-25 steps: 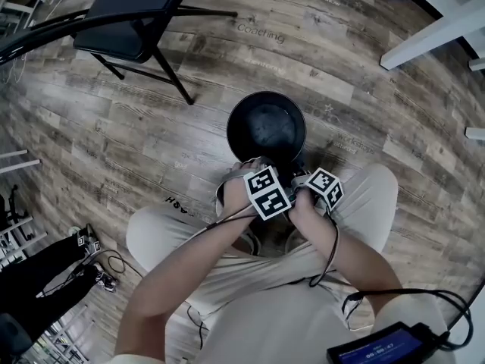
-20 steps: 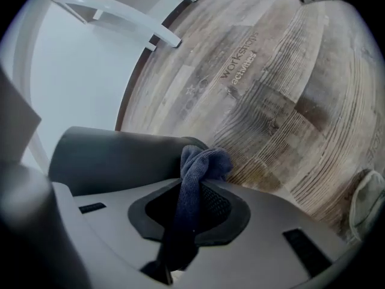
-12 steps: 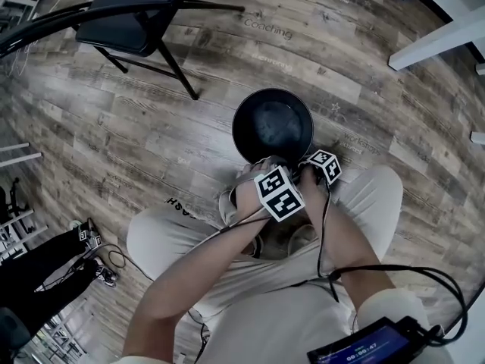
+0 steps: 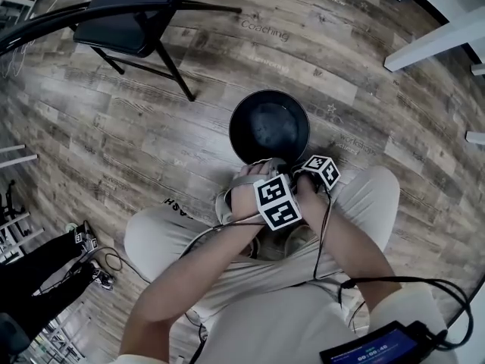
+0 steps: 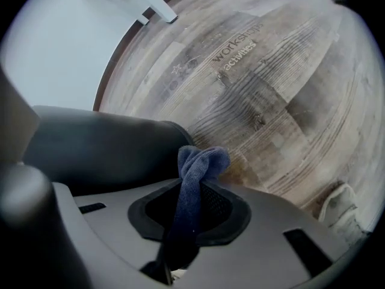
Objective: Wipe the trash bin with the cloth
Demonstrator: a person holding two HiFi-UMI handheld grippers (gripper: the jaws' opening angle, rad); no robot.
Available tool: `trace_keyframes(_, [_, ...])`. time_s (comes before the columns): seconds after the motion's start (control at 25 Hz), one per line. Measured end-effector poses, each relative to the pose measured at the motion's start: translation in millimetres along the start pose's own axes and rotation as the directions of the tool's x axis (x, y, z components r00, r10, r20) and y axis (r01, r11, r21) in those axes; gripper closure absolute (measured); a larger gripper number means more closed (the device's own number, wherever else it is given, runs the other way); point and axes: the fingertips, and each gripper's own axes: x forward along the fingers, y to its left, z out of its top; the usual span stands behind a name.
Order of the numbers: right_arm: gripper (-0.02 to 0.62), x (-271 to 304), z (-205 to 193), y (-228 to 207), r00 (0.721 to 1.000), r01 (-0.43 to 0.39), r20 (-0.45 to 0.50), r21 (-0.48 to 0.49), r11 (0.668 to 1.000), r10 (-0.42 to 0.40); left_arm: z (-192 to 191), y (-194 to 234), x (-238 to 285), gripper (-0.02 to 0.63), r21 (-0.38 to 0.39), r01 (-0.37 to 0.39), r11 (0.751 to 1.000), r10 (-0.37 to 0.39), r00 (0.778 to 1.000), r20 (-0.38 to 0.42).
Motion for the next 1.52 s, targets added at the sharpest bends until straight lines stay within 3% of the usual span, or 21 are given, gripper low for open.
trace_keyframes(0.16, [0.526,-38,-26,18,0.997,-0.056,-0.055,-0.026,0.998,0.055,-19,5,-5,0.482,0.072,-0.012,0.997,0.018,0.996,-0.084])
trace_keyframes(0.36, [0.526,-88,-39,42,0.980,-0.190,-0.058,-0.020,0.982,0.189,-36,10,-3,0.482,0.049,-0.038,0.998,0.043,0.993,-0.108])
trace_keyframes(0.56, [0.526,-116,-52,60,0.958,-0.284,-0.057,-0.062,0.957,0.281,-48,14,5,0.482,0.079,-0.062,0.995,0.073,0.986,-0.149])
trace_keyframes(0.84, [0.526,-126,-57,94,0.908,-0.416,-0.018,-0.134,0.899,0.418,-47,20,15,0.485,0.067,-0.064,0.996,0.074,0.982,-0.171])
trace_keyframes(1.08, [0.526,-113,-54,93,0.900,-0.432,-0.005,-0.138,0.891,0.436,-46,16,19,0.541,0.031,-0.050,0.998,0.055,0.986,-0.157])
trace_keyframes(1.32, [0.526,-89,-43,74,0.920,-0.389,0.033,-0.050,0.920,0.390,-44,15,20,0.543,0.016,-0.037,0.999,0.040,0.986,-0.162])
trace_keyframes(1.52, [0.526,-51,-28,49,0.953,-0.297,0.078,0.032,0.954,0.294,-37,13,22,0.551,0.010,-0.030,1.000,0.031,0.988,-0.152])
